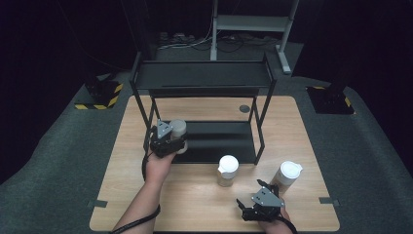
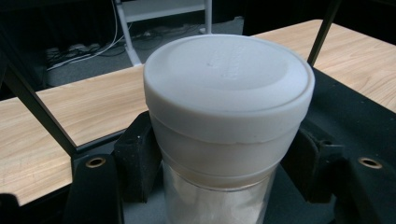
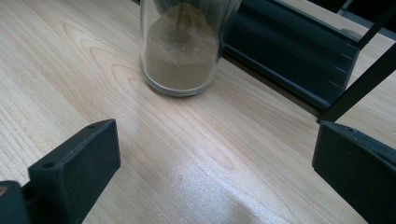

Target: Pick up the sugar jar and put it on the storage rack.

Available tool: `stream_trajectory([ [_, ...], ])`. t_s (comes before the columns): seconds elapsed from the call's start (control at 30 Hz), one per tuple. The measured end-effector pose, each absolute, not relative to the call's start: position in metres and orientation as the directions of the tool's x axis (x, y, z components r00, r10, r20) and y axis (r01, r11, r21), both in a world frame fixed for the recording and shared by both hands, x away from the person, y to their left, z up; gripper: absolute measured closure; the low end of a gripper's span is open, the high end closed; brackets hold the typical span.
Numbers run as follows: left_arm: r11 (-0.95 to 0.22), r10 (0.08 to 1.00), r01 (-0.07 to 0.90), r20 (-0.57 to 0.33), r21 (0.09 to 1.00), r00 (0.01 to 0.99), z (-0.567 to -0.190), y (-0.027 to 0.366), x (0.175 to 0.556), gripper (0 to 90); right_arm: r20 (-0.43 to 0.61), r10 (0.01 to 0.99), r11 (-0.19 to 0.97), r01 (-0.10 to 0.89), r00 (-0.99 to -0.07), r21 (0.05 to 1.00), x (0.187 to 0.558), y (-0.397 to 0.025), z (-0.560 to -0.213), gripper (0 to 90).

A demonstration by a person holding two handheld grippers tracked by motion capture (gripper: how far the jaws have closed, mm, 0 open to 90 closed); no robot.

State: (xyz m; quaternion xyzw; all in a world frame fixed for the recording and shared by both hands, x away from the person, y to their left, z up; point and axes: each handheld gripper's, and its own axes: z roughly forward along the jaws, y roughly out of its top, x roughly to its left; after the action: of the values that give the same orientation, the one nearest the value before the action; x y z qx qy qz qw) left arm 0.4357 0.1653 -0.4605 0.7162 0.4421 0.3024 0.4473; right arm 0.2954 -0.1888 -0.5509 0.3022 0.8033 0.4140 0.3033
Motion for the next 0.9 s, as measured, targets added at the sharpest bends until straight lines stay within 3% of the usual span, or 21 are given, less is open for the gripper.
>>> stream_trajectory([
  [0.9, -0.201, 0.912, 0.383, 0.03, 0.901, 0.41, -0.477, 0.167, 0.436, 34.9, -0.242, 0.735, 0.478, 0.231, -0.633, 0.847, 0.295, -0.188, -0.551, 0.4],
])
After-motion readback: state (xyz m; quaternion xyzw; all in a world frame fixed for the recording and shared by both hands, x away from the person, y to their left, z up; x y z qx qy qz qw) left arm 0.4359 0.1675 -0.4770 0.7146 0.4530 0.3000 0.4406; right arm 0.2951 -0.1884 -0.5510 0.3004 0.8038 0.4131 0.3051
